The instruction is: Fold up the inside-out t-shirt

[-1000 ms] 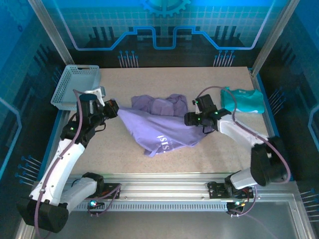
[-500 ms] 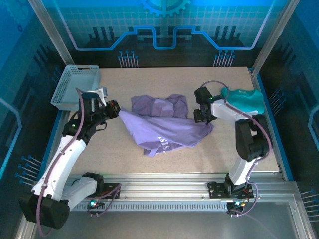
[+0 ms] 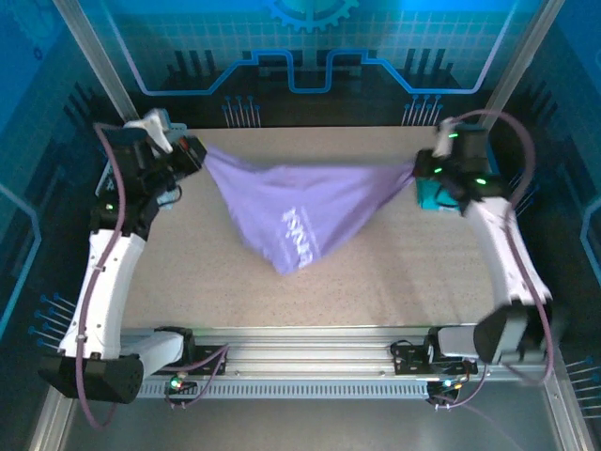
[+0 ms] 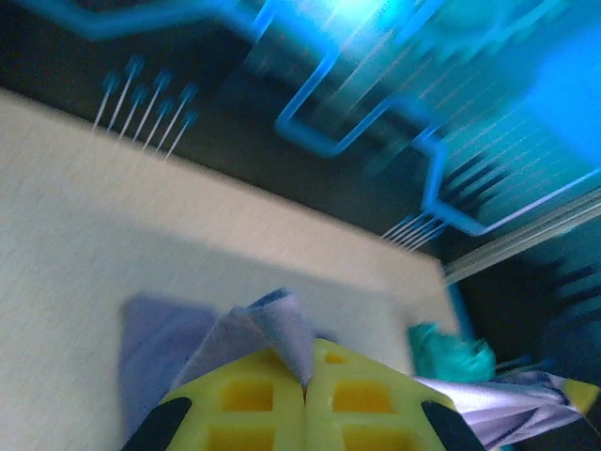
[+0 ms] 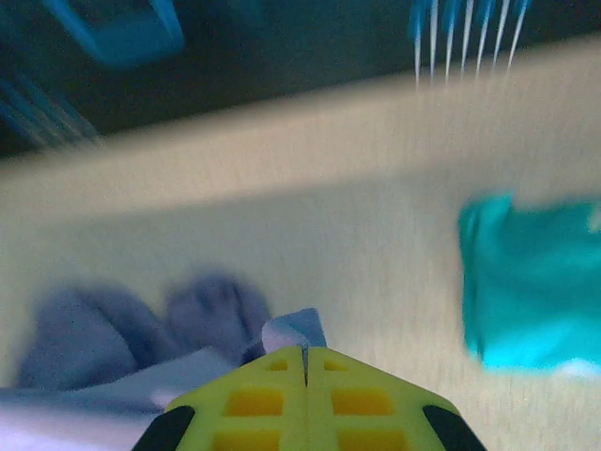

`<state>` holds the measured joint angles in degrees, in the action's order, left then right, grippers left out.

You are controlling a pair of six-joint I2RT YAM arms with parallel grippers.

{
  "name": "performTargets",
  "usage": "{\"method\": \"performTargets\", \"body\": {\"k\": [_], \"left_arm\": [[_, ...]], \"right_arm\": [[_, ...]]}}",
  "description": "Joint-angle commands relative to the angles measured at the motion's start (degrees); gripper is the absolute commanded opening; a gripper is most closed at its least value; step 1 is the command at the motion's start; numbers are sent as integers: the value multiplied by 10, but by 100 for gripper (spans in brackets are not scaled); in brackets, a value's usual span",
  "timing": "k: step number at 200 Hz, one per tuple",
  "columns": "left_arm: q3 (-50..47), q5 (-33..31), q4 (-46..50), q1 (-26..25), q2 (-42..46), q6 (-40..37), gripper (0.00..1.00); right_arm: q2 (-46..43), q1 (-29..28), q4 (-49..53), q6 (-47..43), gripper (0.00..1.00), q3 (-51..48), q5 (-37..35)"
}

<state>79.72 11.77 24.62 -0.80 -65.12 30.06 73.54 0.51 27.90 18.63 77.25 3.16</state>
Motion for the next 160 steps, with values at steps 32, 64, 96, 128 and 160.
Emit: {"method": "performTargets", "body": {"k": [32, 64, 96, 128, 160], "left_arm": [[108, 18, -148, 52, 13, 30, 0], [48, 28, -114, 69, 29, 6, 0], [-65, 42, -42, 74, 61, -28, 0], [-172, 38, 11, 80, 113, -58, 0], [-242, 74, 32, 81, 127, -51, 0]], "right_arm": [[-149, 27, -115, 38, 0, 11, 101], [-214, 2, -128, 50, 0, -140, 133], [-276, -60, -107, 85, 0, -328, 111], [-306, -154, -43, 169, 5, -489, 22], [-281, -198, -20, 199, 36, -527, -25]]}}
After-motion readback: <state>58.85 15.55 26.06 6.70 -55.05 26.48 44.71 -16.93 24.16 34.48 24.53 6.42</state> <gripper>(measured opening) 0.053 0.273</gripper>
